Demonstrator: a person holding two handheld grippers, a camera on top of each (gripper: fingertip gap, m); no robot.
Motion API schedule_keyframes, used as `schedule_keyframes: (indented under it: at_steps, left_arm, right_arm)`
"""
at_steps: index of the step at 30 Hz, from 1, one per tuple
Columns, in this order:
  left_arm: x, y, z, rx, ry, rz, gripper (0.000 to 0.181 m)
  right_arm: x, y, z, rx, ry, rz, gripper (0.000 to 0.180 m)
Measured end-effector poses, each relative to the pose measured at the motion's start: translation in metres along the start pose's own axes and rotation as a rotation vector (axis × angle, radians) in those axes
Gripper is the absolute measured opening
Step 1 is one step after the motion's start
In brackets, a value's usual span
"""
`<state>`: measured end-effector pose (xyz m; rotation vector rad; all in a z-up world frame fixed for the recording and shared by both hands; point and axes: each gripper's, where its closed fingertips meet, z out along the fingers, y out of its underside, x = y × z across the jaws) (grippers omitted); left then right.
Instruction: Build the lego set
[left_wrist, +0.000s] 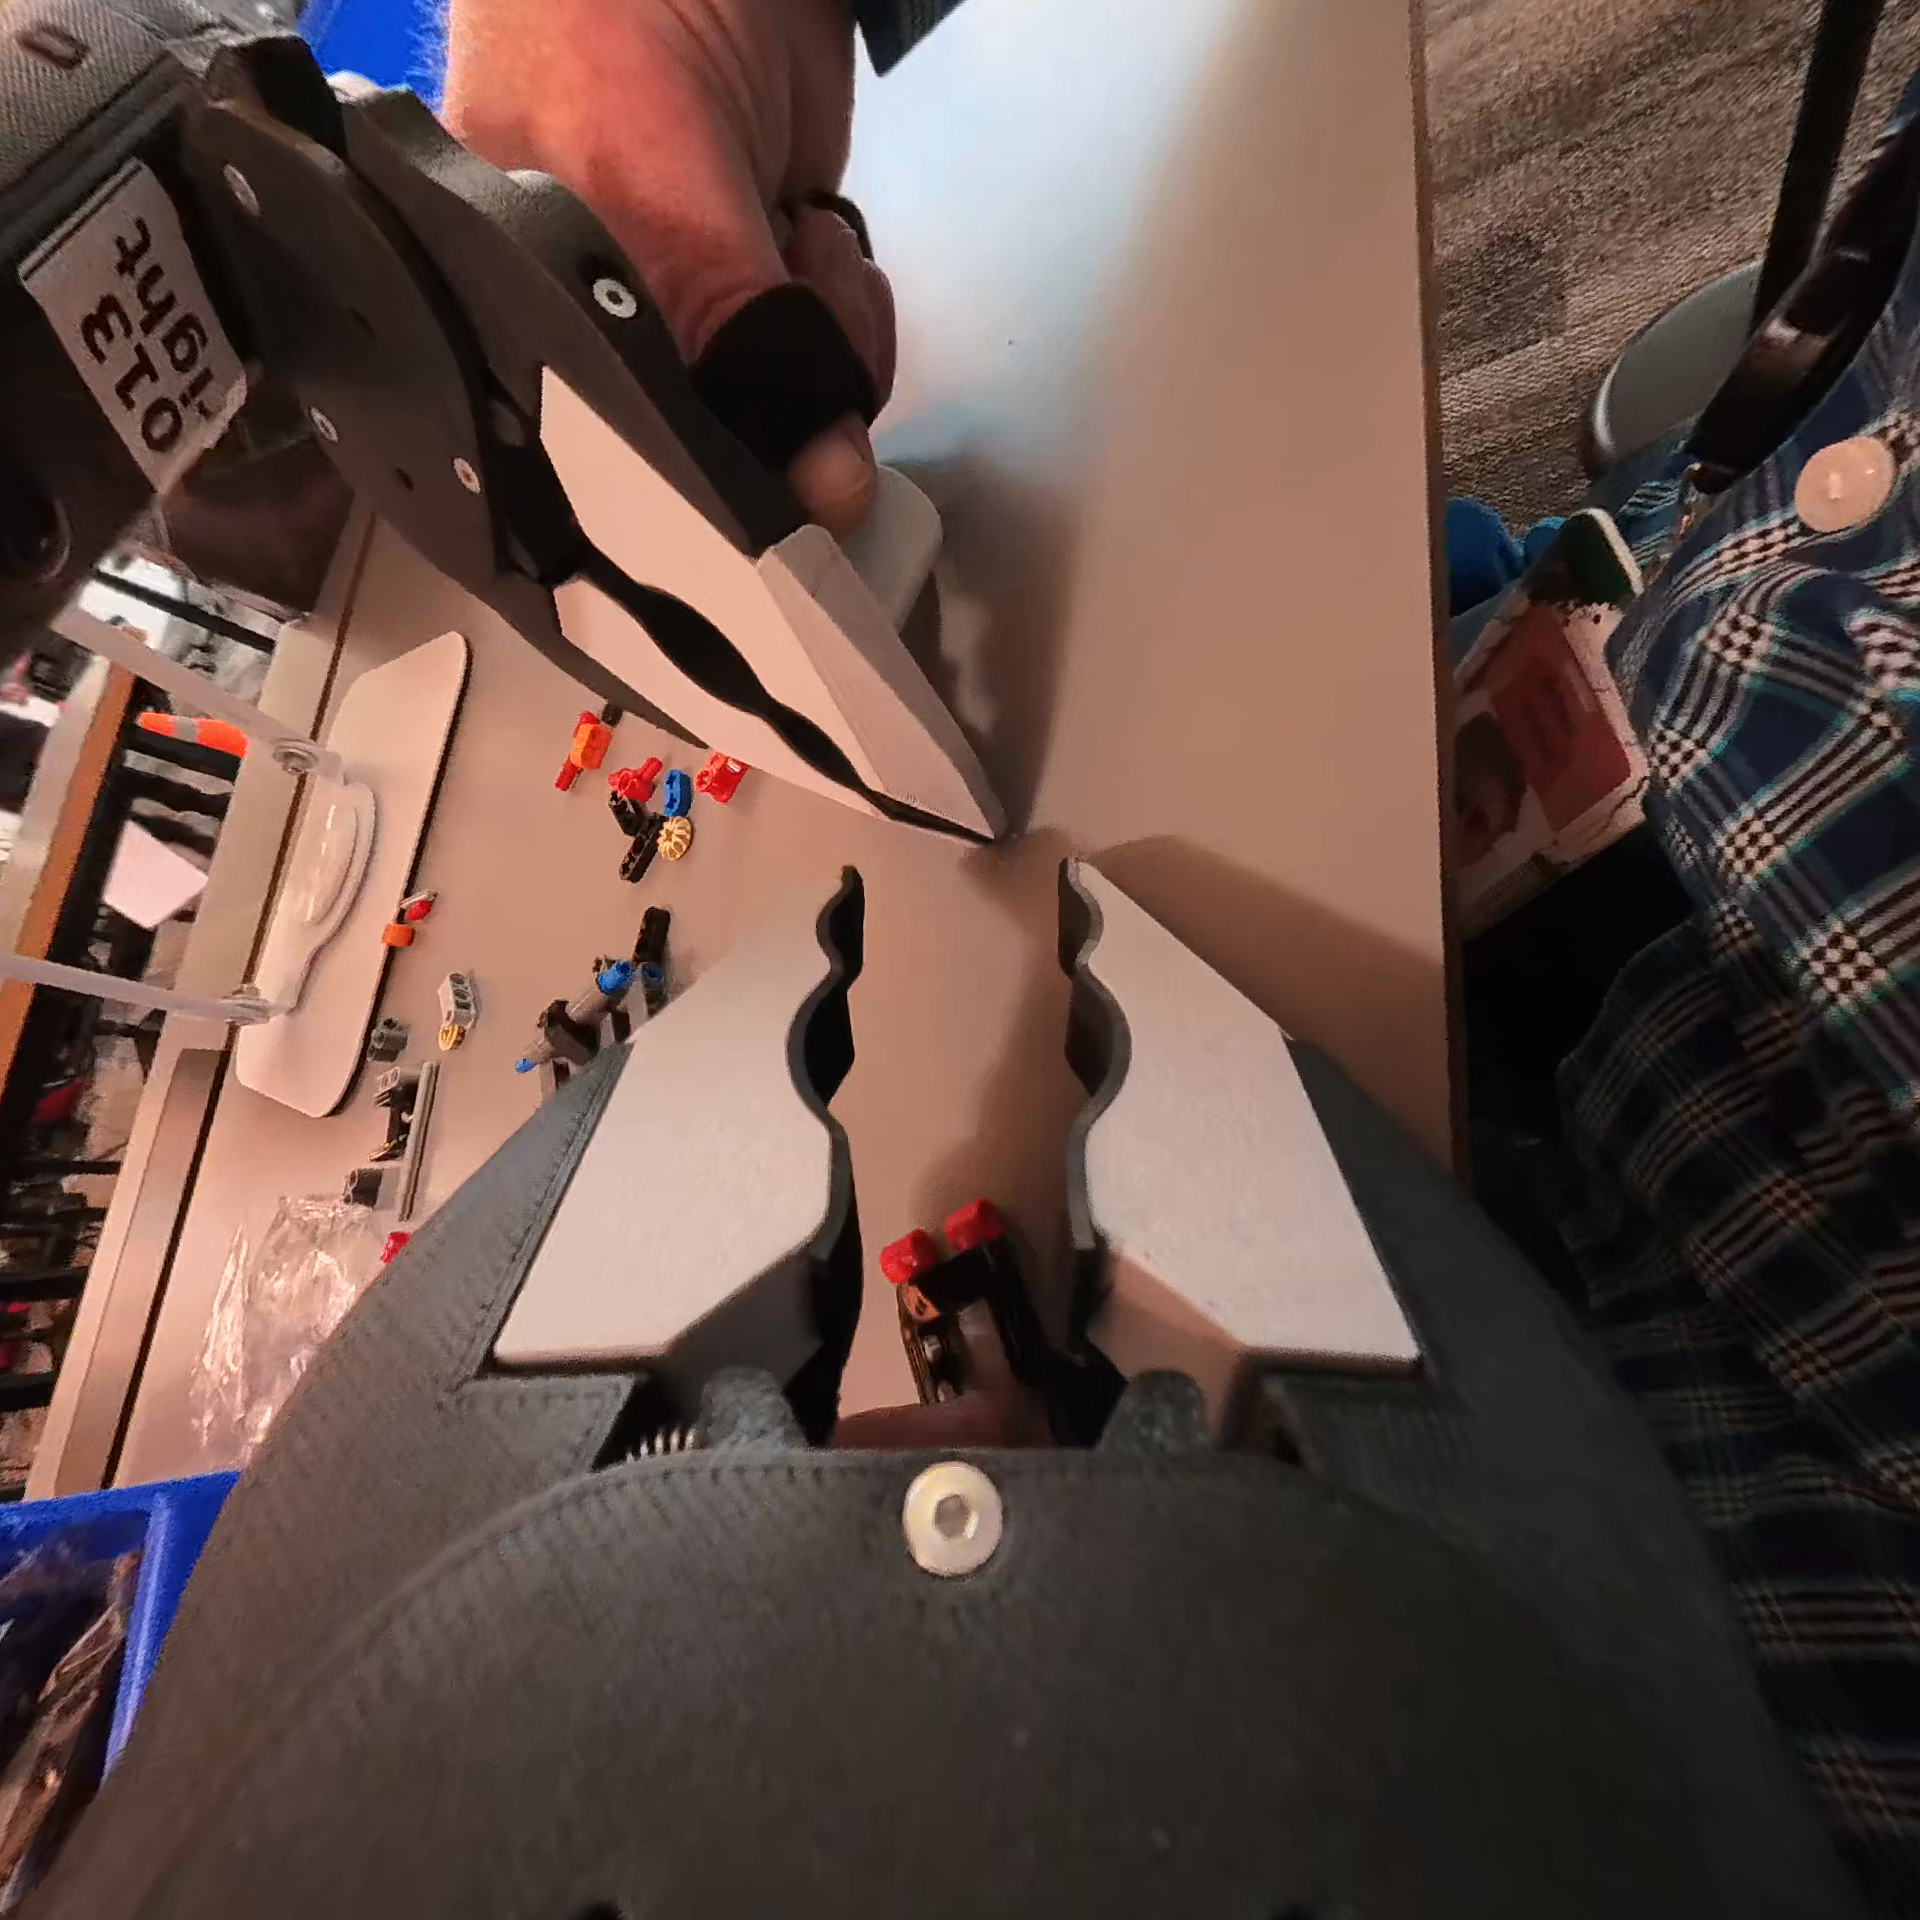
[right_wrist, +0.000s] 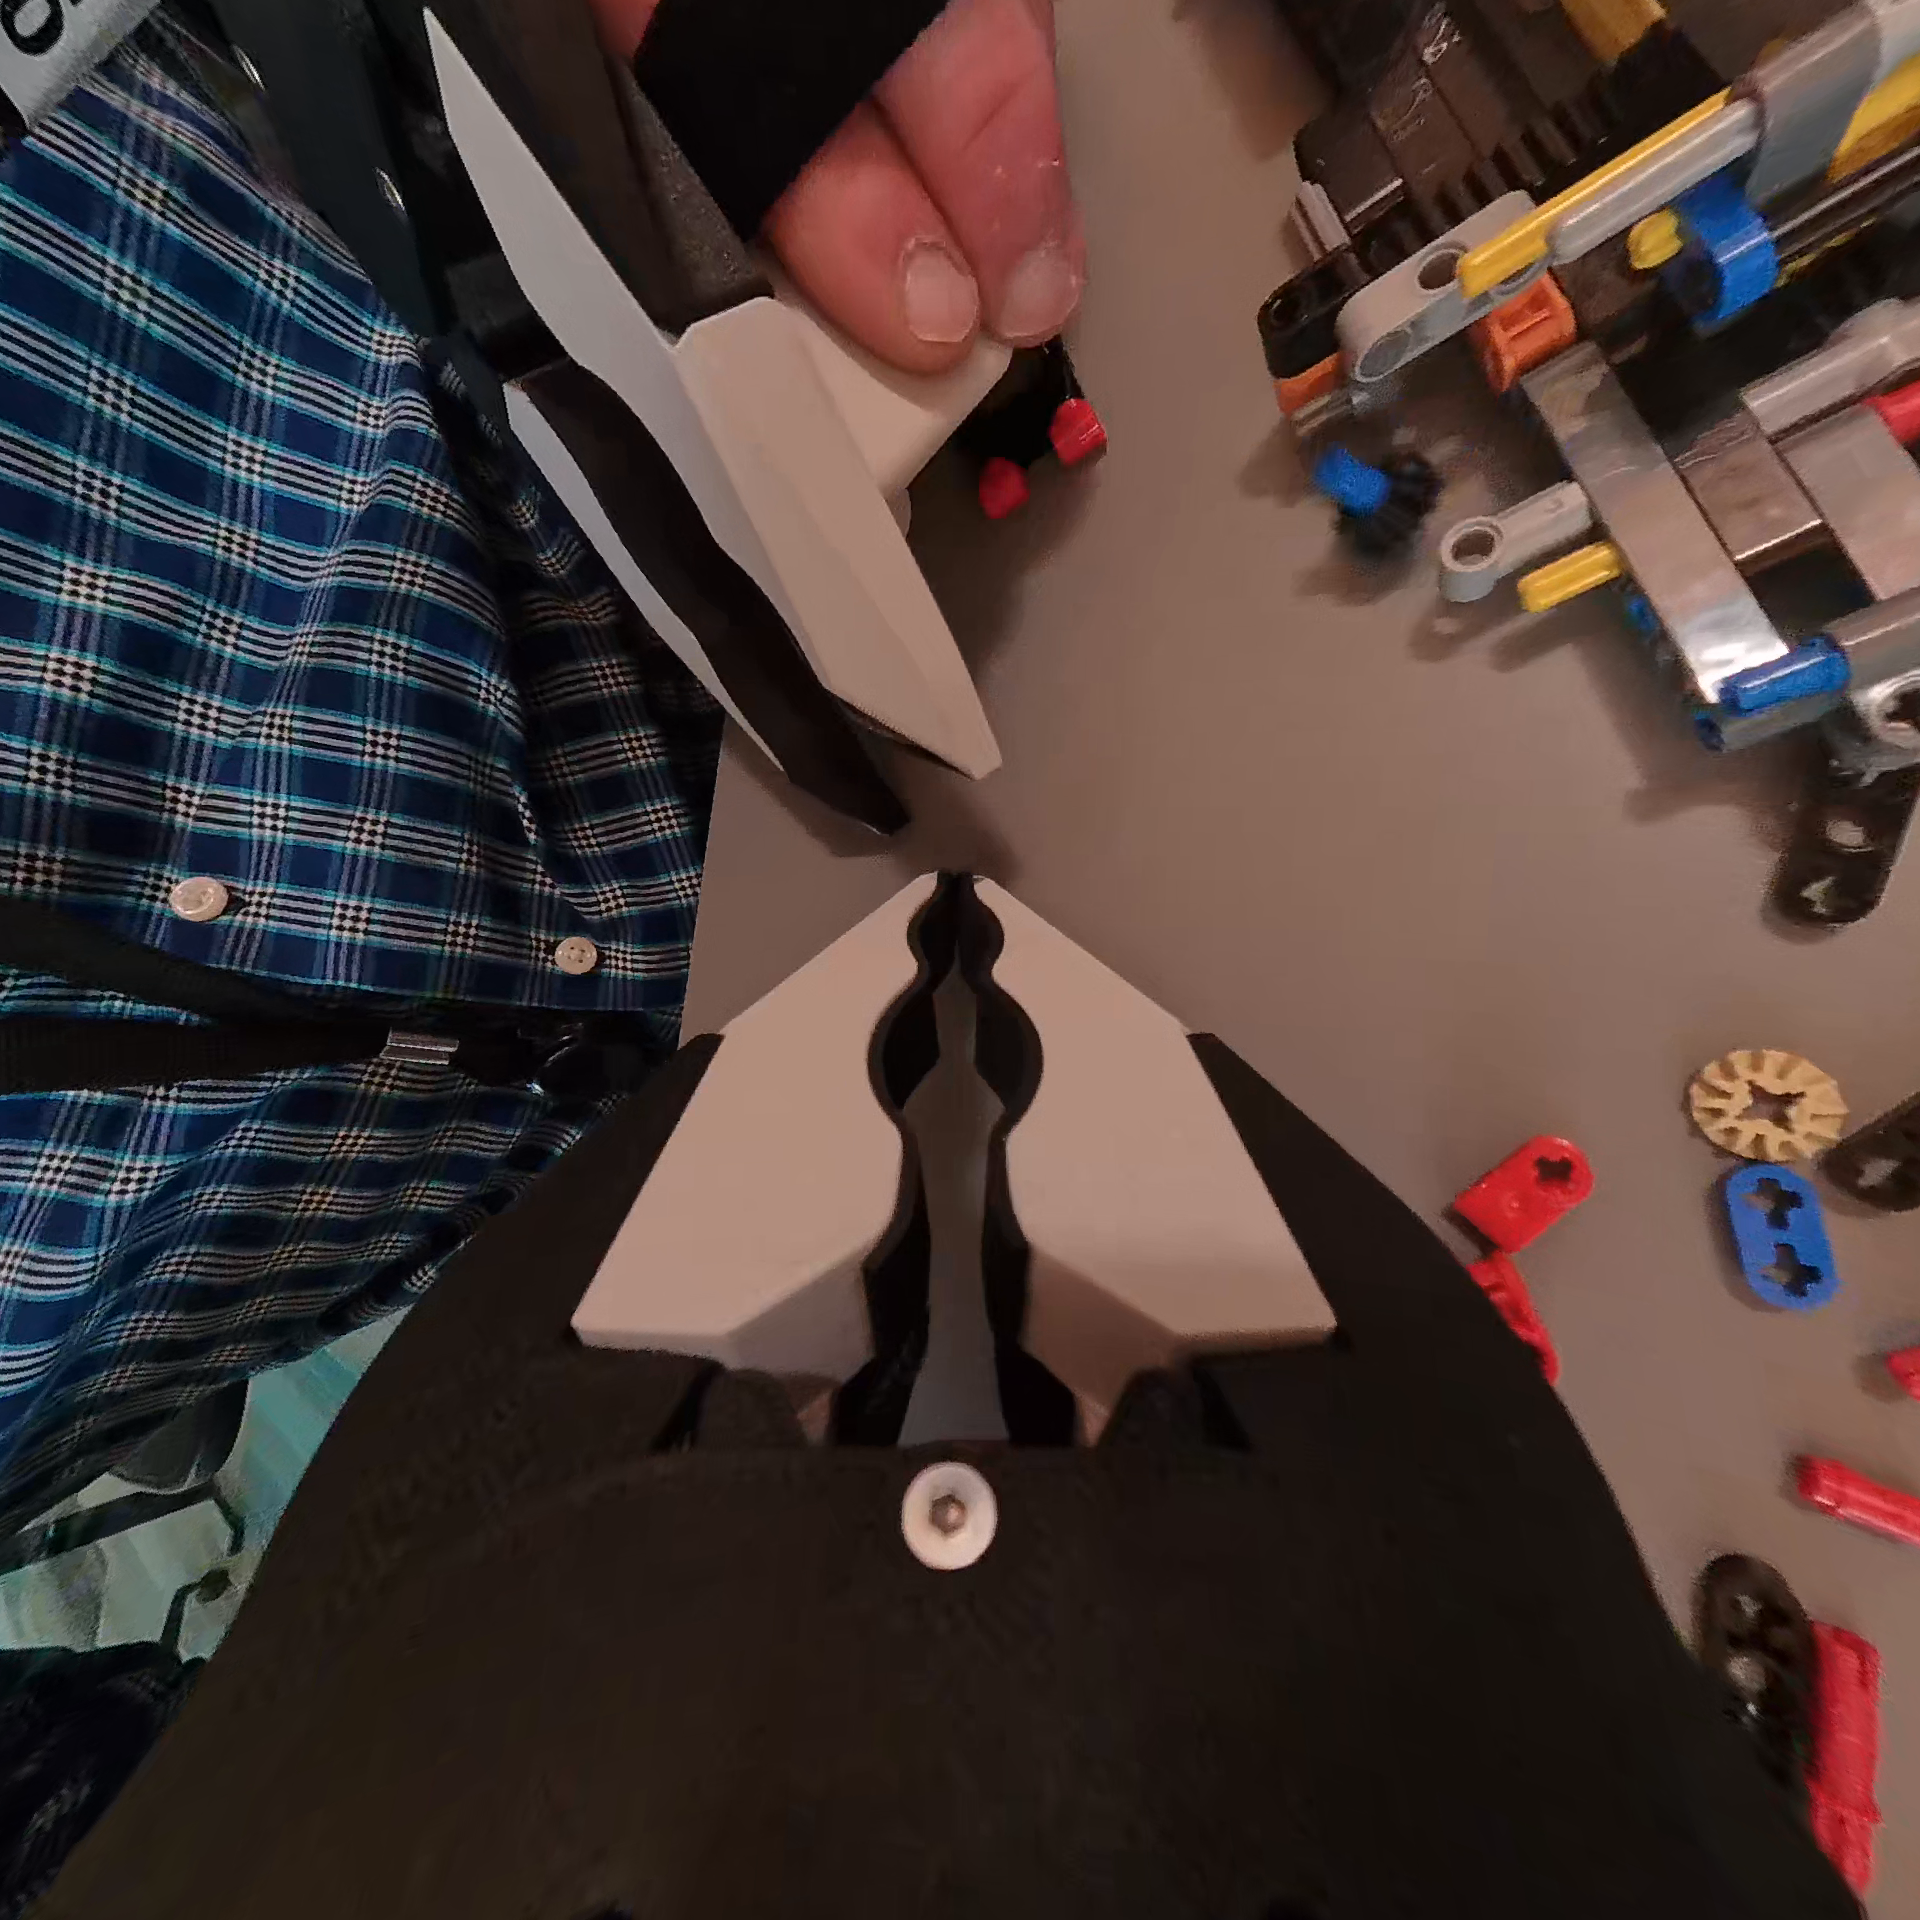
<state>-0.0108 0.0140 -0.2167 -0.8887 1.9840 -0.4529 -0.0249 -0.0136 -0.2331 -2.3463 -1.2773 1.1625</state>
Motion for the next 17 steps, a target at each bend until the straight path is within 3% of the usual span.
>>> schedule_keyframes:
  at_steps: [4,11,15,17]
  left_arm:
    - [0.002,0.002,-0.001,-0.015,-0.034,0.003,0.031]
    - [-0.008,-0.002,-0.020,0.063,-0.111,-0.072,0.048]
    - [-0.019,0.007,-0.035,0.005,-0.139,-0.085,0.054]
    - [-0.013,0.018,-0.039,-0.082,-0.038,-0.166,0.054]
  right_arm:
    - [0.004,-0.006,-0.003,0.047,0.037,0.002,0.000]
    - [0.008,-0.017,-0.010,0.168,0.128,-0.015,0.000]
    - [0.014,-0.016,-0.008,0.178,0.244,-0.033,0.005]
    - [0.012,-0.020,-0.007,0.207,0.259,-0.025,0.009]
